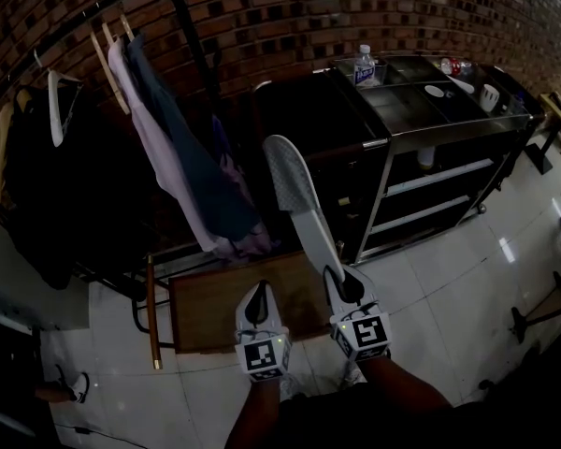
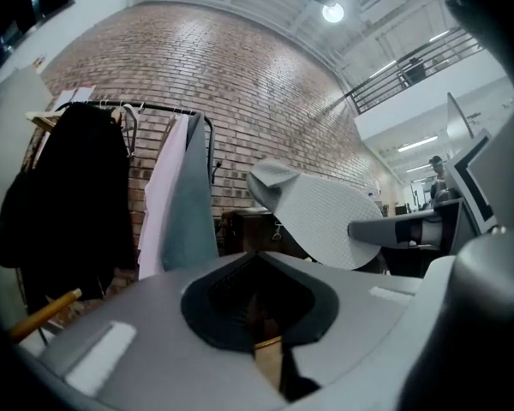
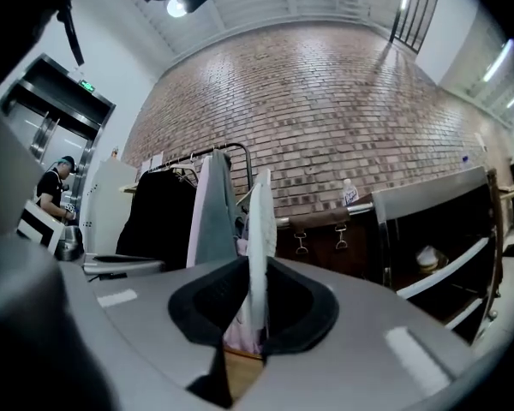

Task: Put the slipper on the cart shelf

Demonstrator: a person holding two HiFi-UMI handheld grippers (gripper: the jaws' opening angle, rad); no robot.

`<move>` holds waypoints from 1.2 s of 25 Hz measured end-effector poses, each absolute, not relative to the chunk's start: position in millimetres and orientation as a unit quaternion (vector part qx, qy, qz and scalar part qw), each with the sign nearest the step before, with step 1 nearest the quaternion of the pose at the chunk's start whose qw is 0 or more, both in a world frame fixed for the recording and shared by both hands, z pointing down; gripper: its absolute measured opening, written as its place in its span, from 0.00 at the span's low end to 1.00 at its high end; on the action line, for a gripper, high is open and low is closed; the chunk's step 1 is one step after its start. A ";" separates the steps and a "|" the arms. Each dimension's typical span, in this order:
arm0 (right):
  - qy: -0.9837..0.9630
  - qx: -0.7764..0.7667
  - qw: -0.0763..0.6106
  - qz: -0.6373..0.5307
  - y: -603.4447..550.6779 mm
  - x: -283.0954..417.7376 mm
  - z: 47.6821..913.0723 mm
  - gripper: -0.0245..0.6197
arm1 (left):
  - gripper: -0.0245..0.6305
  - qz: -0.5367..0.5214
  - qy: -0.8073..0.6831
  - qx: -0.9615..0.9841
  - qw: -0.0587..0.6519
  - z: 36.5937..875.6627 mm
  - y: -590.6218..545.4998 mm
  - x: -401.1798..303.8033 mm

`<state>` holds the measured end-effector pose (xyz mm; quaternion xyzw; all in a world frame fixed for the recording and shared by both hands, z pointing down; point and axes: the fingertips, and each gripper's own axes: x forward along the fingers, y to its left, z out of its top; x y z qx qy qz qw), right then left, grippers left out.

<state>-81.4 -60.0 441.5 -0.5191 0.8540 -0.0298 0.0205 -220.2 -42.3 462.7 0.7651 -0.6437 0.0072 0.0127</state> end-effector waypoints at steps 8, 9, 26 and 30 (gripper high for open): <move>0.857 -0.514 0.025 -0.022 -60.4 -71.9 432.6 0.12 | 0.06 -0.003 -0.655 0.756 -0.011 452.2 -43.7 -211.8; 0.857 -0.514 0.027 -0.025 -60.9 -69.6 433.5 0.12 | 0.06 -0.001 -0.653 0.758 -0.013 450.0 -44.0 -208.7; 0.866 -0.497 0.037 -0.043 -56.7 5.8 437.9 0.12 | 0.06 -0.017 -0.657 0.754 -0.001 447.9 -45.5 -125.8; 0.862 -0.504 0.029 -0.043 -46.1 43.0 446.5 0.12 | 0.06 -0.006 -0.656 0.755 -0.010 445.9 -47.2 -94.7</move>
